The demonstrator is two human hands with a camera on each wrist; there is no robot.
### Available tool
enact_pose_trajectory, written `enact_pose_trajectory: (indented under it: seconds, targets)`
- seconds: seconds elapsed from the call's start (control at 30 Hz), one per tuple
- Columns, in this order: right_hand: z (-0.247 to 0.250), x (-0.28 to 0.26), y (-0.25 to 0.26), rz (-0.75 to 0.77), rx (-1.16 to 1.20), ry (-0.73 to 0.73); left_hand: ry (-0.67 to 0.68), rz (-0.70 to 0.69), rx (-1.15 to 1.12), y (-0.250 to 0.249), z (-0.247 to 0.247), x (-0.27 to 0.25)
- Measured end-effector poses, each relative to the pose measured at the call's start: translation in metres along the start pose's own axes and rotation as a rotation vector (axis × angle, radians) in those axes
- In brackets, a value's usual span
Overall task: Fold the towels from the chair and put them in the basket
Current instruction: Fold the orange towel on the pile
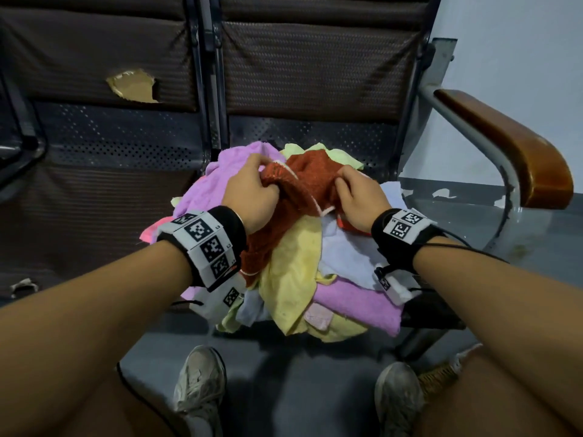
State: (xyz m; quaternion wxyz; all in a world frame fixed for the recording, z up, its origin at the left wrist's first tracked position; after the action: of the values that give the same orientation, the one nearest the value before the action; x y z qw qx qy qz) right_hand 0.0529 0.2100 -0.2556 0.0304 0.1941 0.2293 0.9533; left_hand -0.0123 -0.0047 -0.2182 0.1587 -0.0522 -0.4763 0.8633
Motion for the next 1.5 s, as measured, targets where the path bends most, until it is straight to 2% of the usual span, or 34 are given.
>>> enact_pose_trajectory:
  seconds: [0.1,0.13,0.2,0.3,0.37,0.4,0.47,0.53,0.57,0.63,0.7,0.8,0.9,0.97,1.07,1.17,1.23,1.3,1.4,1.43,1.5]
  targets:
    - [0.002,-0.001,0.021,0.035,0.083,-0.036,-0.013,-0.295,0.359,-0.007,-0.008,-0.002]
    - [0.003,-0.001,0.028,0.053,0.112,-0.038,0.033,-0.359,0.45,-0.01,-0.014,-0.005]
    - [0.007,-0.002,0.039,0.077,0.184,-0.07,0.121,-0.399,0.538,-0.012,-0.025,-0.011]
    - [0.012,-0.002,0.037,0.012,0.349,-0.136,0.053,-0.359,0.475,-0.01,-0.028,-0.006]
    - [0.016,-0.006,0.03,-0.025,0.415,-0.097,-0.04,-0.237,0.347,-0.011,-0.021,0.003]
    - [0.017,-0.009,0.025,-0.014,0.385,-0.036,-0.058,-0.149,0.244,-0.013,-0.017,0.007]
    - [0.014,-0.015,0.013,-0.001,0.16,0.134,-0.052,-0.005,0.07,-0.015,-0.014,0.012]
    - [0.01,-0.018,0.006,-0.02,-0.08,0.234,-0.063,0.027,-0.023,-0.016,-0.013,0.014]
    - [0.01,-0.019,0.005,-0.051,-0.115,0.222,-0.082,0.016,-0.034,-0.016,-0.011,0.014]
    - [0.013,-0.017,0.006,-0.114,-0.046,0.108,-0.095,-0.022,0.028,-0.015,-0.008,0.013]
    - [0.019,-0.013,0.014,-0.134,0.148,-0.03,-0.012,-0.094,0.233,-0.017,-0.01,0.009]
    - [0.027,-0.012,0.033,0.031,0.234,-0.077,0.094,-0.111,0.422,-0.019,-0.022,0.004]
    - [0.03,-0.017,0.045,0.245,0.141,0.019,0.08,-0.112,0.267,-0.022,-0.031,0.003]
    - [0.031,-0.021,0.044,0.264,0.103,0.03,0.053,-0.135,0.225,-0.024,-0.032,0.007]
    - [0.034,-0.024,0.026,0.054,0.063,0.004,-0.007,-0.023,0.028,-0.024,-0.031,0.015]
    - [0.037,-0.03,-0.002,-0.216,-0.176,0.144,-0.122,0.097,-0.302,-0.031,-0.021,0.02]
    - [0.04,-0.033,-0.011,-0.275,-0.171,0.174,-0.174,0.12,-0.431,-0.034,-0.014,0.026]
    - [0.046,-0.031,-0.01,-0.212,-0.105,0.049,-0.159,0.136,-0.446,-0.035,-0.01,0.03]
    - [0.053,-0.031,0.014,-0.001,0.131,-0.213,-0.147,0.192,-0.501,-0.037,-0.01,0.027]
    - [0.054,-0.031,0.025,0.077,0.195,-0.228,-0.145,0.205,-0.513,-0.038,-0.011,0.026]
    - [0.05,-0.034,0.045,0.192,0.186,-0.079,-0.105,0.228,-0.554,-0.042,-0.013,0.027]
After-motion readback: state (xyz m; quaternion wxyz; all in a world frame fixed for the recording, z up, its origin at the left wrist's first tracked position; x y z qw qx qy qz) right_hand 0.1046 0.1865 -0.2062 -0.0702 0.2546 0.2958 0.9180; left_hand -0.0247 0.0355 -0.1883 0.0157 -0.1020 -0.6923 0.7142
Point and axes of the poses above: each hand's wrist, its own x-axis towards the middle knuckle, its own z-axis out of the back of the hand, y = z × x, the point moved 1 cm from there along x, towards the middle knuckle, and after that the axes turned 8 degrees about z, right-handed, at the moved point
